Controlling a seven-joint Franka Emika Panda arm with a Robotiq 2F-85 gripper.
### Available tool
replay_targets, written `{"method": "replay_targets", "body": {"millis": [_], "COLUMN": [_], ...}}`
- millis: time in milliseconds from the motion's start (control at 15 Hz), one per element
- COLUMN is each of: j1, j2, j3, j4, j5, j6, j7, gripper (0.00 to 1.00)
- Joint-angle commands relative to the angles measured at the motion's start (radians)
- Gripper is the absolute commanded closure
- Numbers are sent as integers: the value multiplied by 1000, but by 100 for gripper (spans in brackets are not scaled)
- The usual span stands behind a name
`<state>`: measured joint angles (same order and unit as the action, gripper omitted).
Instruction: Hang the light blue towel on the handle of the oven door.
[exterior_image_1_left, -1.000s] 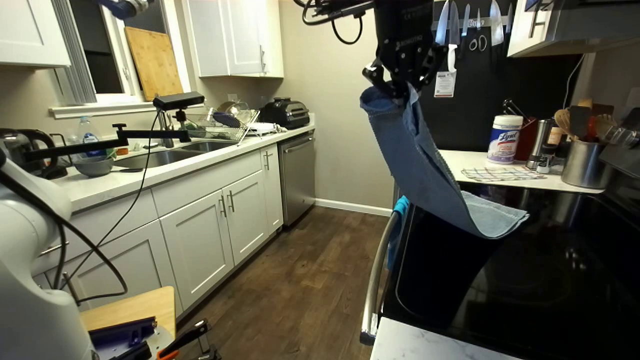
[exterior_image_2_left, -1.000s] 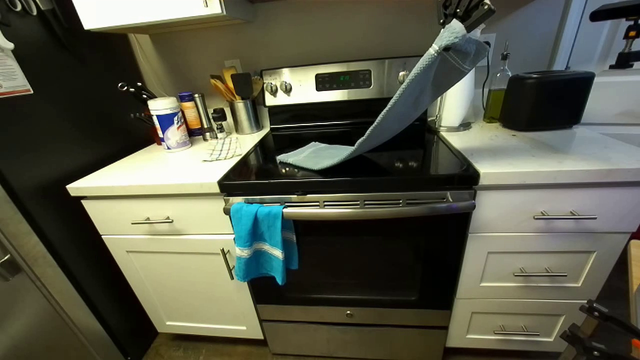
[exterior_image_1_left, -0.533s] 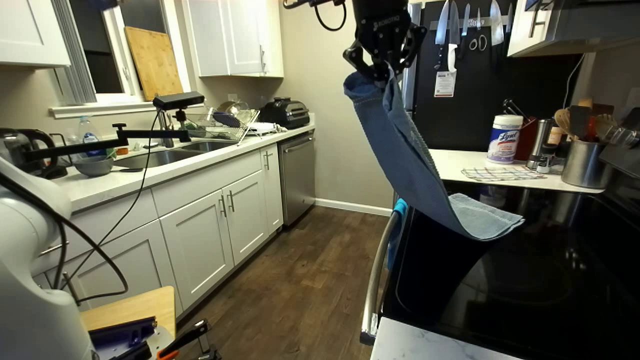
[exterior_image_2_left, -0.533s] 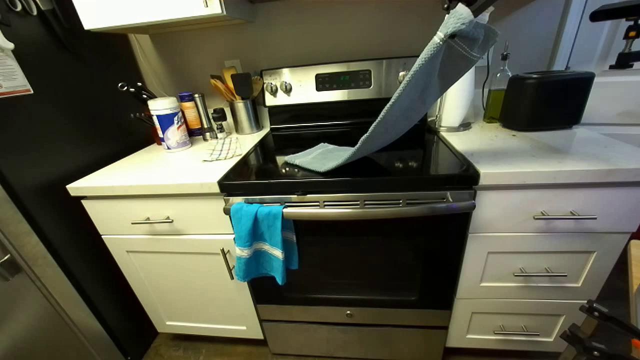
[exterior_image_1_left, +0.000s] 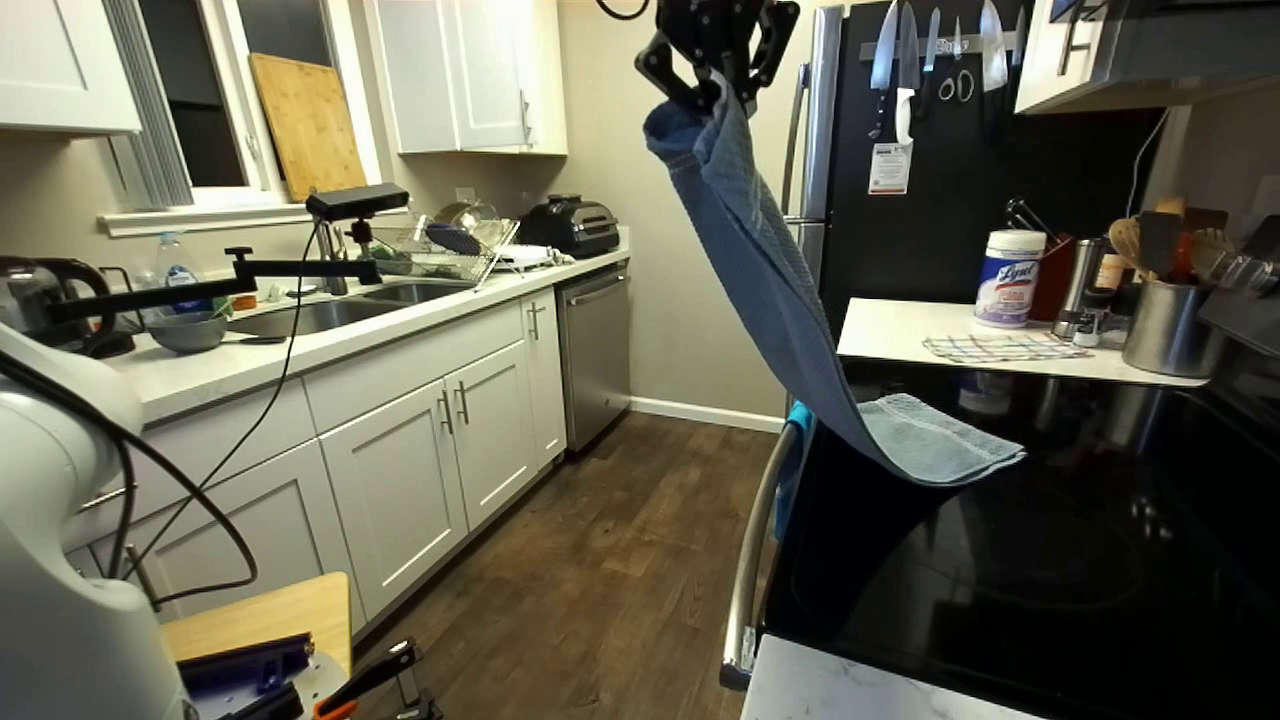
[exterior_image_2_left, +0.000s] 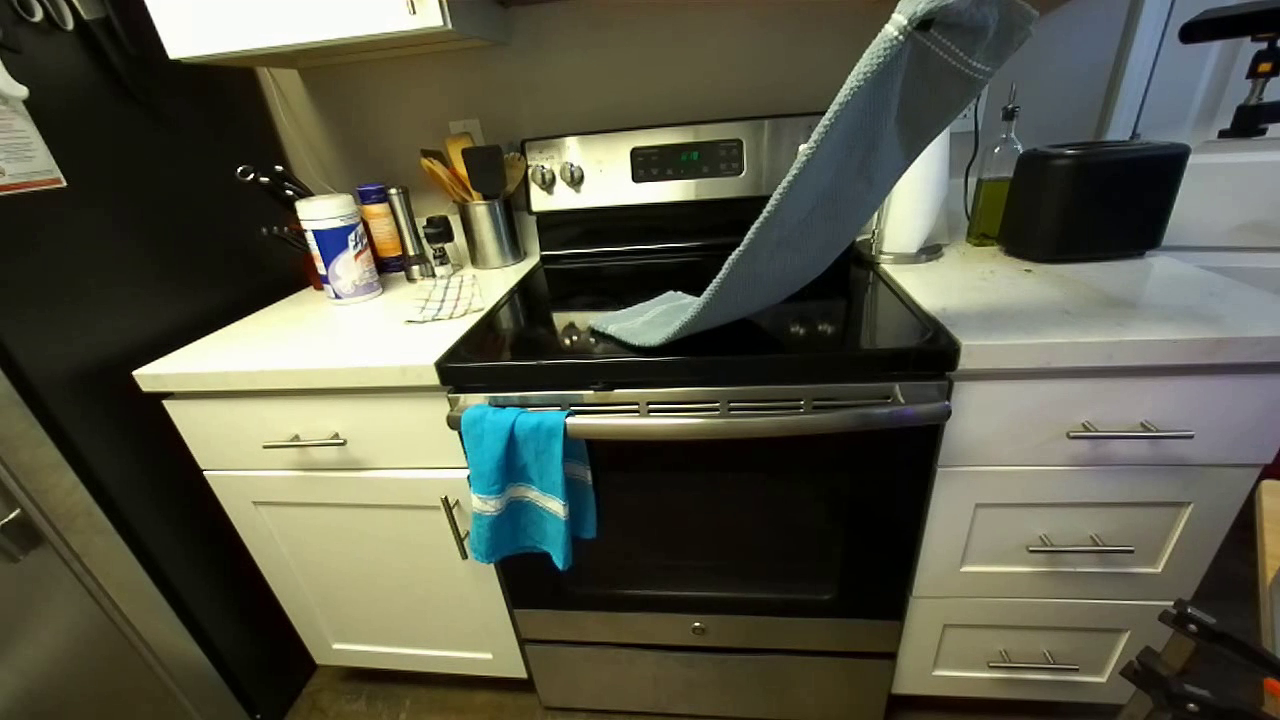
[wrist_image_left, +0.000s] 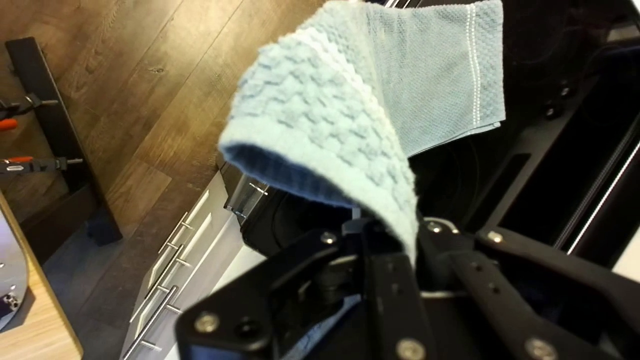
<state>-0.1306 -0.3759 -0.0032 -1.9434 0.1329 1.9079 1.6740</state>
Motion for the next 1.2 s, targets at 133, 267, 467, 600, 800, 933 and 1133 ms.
{"method": "replay_targets", "body": {"millis": [133, 267, 467, 600, 800, 933, 1133], "j1": [-13, -10, -13, -12, -11, -8, -4], "j2": [-62, -71, -78, -77, -85, -94, -104], "j3": [45, 50, 57, 59, 65, 73, 94], "j4": [13, 14, 21, 33, 36, 31, 24], "j5": [-16, 0, 3, -2, -17, -28, -50], "j6": [-20, -6, 25, 31, 59, 83, 109], "j7": [156, 205, 293, 337, 372, 374, 366], "gripper": [98, 98, 98, 98, 98, 98, 98]}}
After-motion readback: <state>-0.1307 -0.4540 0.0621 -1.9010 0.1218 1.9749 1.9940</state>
